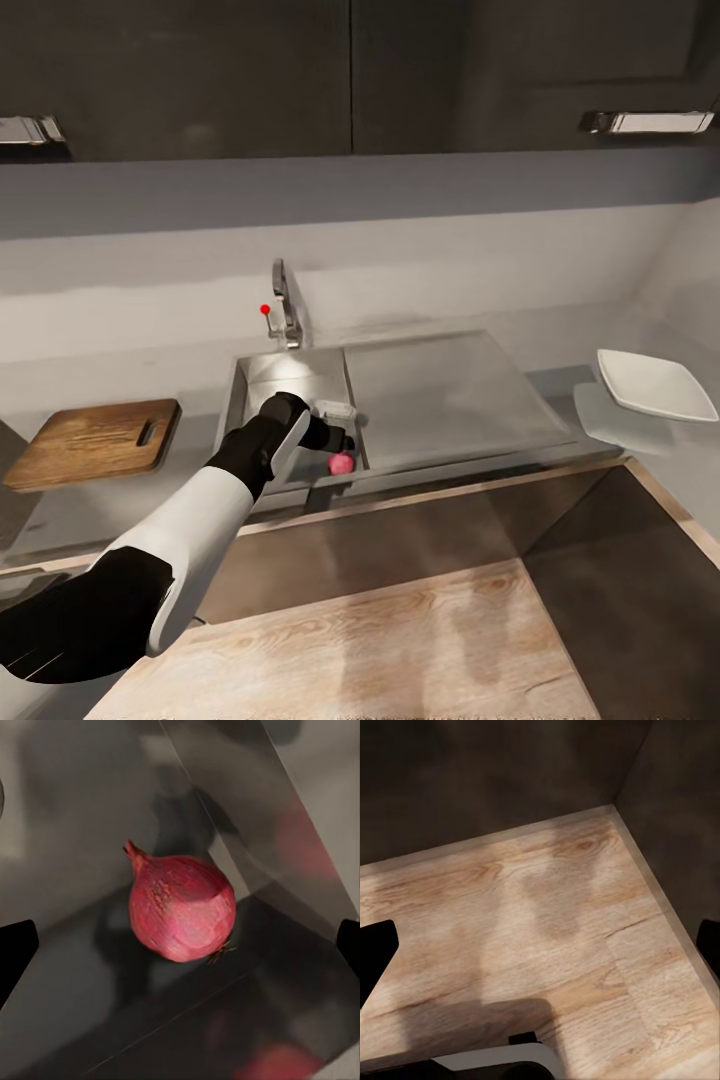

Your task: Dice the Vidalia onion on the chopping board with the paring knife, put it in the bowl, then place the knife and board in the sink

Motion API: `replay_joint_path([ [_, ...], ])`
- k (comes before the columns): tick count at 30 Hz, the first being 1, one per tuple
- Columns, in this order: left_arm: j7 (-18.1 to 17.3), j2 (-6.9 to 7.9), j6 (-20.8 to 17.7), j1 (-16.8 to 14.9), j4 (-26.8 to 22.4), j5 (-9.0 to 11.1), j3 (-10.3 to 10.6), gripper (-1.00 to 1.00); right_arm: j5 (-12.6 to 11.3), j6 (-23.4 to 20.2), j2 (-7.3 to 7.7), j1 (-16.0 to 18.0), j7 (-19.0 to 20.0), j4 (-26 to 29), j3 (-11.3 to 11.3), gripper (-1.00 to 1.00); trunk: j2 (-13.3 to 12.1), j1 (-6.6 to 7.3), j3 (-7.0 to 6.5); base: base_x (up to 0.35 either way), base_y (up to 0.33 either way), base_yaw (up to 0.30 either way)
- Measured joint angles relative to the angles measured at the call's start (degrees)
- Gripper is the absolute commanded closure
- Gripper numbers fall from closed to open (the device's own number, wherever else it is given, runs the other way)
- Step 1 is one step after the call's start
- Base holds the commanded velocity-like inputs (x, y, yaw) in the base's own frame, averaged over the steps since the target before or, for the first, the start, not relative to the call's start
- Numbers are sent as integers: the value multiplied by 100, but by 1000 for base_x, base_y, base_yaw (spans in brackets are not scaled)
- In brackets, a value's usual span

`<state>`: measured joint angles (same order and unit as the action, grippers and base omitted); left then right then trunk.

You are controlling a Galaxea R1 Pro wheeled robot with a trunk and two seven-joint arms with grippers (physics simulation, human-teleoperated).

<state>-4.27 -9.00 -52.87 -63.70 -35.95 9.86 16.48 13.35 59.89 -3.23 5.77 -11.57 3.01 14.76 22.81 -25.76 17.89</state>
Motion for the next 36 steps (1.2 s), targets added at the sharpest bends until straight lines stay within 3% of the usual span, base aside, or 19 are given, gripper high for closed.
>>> replay_joint_path([
  [36, 1, 8, 0, 2, 133, -2, 5, -100, 0, 0, -9, 0, 4, 1, -8, -100, 1, 1, 294, 31, 0, 0],
])
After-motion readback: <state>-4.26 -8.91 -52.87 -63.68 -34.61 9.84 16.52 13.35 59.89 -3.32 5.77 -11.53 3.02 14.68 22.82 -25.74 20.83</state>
